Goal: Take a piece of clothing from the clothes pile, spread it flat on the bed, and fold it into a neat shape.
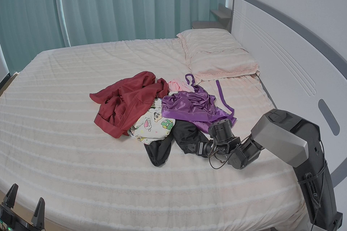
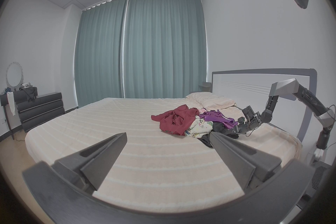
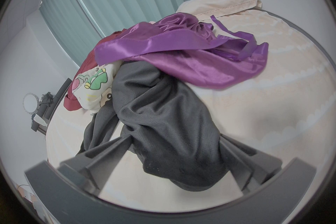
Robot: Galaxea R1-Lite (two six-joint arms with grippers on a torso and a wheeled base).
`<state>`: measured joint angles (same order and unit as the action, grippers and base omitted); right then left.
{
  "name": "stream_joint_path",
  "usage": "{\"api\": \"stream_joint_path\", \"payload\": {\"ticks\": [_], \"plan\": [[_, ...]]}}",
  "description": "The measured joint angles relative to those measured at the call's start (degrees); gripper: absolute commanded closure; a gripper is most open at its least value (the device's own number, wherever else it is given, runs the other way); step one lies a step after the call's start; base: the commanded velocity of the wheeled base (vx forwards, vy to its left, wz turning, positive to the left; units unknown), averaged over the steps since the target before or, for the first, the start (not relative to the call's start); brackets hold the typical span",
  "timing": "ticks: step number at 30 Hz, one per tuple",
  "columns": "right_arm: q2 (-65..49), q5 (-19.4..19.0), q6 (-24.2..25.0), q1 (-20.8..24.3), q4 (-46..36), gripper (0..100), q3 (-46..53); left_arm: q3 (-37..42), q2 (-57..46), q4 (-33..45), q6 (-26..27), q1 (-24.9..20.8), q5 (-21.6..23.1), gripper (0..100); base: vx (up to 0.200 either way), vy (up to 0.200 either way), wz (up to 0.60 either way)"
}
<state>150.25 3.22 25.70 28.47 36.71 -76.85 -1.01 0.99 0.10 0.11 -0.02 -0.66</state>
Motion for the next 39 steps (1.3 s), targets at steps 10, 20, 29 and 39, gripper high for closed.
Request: {"api": "stream_joint_path", "payload": {"ticks": [10,20,29,39], "plan": [[0.96,2.35,0.05,1.11,-1.07,100,-0.68,0.02,0.02,0.00,0.00,0.02,-0.02,0,0.000,0.000,0.00],[-6.14,-1.88,8.07,0.80,2.22,100,12.85,0.02,0.02,0.00,0.00,0.02,-0.02,0,0.000,0.000,0.00],[-16.87,-4.41,11.08,1.24,18.27,100,35.58,0.00,0.02,0.00,0.07,0.02,-0.02,0,0.000,0.000,0.00],[-20.07,-5.05,12.18,1.79,44.23,100,54.17,0.00,0.02,0.00,0.21,0.00,0.04,0,0.000,0.000,0.00]]}}
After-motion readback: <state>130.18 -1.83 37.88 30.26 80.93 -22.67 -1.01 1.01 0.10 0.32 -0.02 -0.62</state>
